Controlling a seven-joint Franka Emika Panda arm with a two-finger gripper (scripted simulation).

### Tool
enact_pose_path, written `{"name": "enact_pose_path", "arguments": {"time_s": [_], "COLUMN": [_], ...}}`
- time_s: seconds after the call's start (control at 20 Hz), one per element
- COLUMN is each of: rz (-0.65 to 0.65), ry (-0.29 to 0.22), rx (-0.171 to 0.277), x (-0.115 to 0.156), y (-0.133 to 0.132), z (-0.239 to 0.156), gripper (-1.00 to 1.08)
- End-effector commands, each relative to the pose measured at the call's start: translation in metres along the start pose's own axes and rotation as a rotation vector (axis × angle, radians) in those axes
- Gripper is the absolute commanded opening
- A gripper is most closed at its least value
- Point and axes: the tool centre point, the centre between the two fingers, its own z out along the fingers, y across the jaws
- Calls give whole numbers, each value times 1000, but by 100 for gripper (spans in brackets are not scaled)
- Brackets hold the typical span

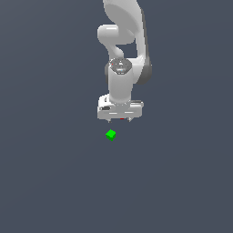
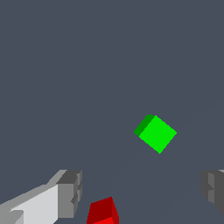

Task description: Stack the red cube on top of the green cube.

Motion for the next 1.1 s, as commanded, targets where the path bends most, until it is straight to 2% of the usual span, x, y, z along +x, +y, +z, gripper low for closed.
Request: {"name": "enact_pose_path", "arguments": {"time_s": [0.0, 0.6, 1.05], "rz": [-42, -246, -325], "ry": [-1, -3, -3], "rx": [0, -2, -2], "x": [-16, -97, -129], "y": [-7, -30, -34], "z": [8, 47, 63], "gripper": [100, 100, 100]}}
